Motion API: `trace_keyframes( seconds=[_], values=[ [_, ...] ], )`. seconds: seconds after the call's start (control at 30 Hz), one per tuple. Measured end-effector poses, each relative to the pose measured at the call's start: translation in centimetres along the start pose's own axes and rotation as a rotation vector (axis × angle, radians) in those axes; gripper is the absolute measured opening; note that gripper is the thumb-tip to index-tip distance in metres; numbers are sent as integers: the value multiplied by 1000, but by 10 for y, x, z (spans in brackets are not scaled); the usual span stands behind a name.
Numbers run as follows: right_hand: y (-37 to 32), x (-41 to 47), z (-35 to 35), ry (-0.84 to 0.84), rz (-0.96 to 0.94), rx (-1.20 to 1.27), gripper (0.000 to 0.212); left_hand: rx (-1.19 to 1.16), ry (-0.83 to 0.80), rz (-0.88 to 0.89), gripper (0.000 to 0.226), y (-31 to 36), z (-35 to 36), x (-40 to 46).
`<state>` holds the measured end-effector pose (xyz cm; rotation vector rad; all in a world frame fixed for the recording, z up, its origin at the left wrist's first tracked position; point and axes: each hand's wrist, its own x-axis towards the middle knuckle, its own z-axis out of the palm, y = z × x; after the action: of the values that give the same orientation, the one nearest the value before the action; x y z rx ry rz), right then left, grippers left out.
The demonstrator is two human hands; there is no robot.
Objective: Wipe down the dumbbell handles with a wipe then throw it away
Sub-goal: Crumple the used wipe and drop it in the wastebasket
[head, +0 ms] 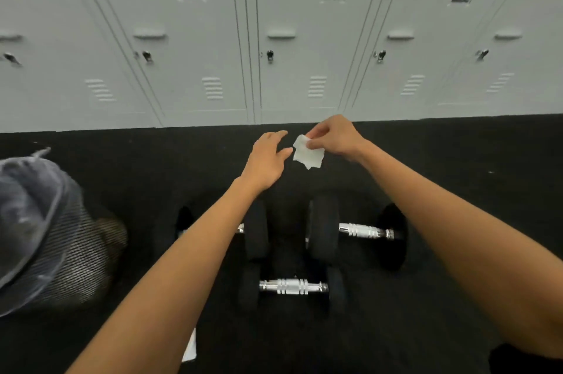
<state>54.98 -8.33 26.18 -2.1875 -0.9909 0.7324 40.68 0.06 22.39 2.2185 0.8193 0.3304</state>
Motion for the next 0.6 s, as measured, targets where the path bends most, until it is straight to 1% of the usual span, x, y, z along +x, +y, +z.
trace_keyframes(
  seconds=[0.13, 0.27, 0.43, 0.5, 0.6],
  values=[
    [-95, 2, 10, -27, -119, 88, 25, -103, 177, -66, 47, 6, -81, -16],
    [-184, -6, 35, -57, -237, 143, 28, -211, 361, -93, 43, 4, -157, -45],
    [-273, -22, 89, -118, -349, 173, 33, -197, 609, -164, 34, -26, -236, -87],
    [-299, -30, 115, -145, -407, 180, 30, -179, 697, -185, 28, -42, -261, -106],
    [-330, -43, 155, -193, -468, 197, 24, -170, 773, -233, 26, -66, -290, -136]
  ],
)
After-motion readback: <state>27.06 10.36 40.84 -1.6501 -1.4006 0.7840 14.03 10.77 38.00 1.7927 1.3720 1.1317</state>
